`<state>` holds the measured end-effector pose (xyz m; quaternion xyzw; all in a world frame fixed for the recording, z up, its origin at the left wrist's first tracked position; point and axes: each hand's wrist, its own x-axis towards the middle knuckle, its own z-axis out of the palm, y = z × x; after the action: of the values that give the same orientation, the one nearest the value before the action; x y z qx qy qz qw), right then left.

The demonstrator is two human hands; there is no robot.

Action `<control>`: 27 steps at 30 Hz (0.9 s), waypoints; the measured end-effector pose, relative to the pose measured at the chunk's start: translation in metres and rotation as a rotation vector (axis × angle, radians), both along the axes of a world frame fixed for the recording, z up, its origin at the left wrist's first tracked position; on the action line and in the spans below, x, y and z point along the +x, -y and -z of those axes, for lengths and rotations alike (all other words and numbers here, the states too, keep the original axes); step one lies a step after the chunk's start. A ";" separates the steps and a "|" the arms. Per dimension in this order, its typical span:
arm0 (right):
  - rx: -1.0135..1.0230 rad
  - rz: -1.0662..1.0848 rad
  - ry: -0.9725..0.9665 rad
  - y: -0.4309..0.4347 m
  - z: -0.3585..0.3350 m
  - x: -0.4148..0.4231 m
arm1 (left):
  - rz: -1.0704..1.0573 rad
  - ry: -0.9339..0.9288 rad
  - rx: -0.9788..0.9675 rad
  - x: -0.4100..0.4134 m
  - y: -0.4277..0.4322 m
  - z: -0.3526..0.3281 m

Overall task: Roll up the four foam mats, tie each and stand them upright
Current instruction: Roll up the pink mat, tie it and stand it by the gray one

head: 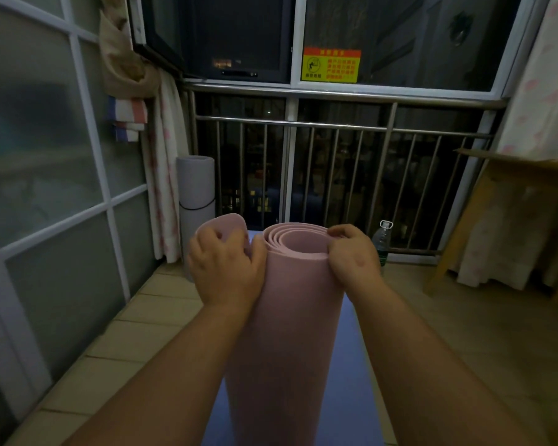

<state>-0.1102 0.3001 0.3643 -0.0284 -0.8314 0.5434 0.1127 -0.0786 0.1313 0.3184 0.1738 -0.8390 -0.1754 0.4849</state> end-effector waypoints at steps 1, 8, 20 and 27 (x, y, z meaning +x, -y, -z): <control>-0.002 0.004 0.000 -0.001 0.001 0.000 | -0.001 0.003 0.047 0.001 0.002 -0.004; -0.006 -0.062 -0.022 0.010 0.000 0.004 | 0.218 0.379 0.606 -0.012 0.012 -0.033; 0.152 -0.133 -0.009 0.005 -0.007 0.013 | 0.515 0.088 0.996 -0.027 0.014 -0.039; 0.149 -0.107 -0.018 0.003 -0.004 0.010 | 0.847 0.381 0.899 -0.009 0.003 -0.051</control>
<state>-0.1005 0.2970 0.3680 0.0294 -0.8689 0.4854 0.0925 -0.0876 0.1280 0.3690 0.0416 -0.7511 -0.6519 0.0961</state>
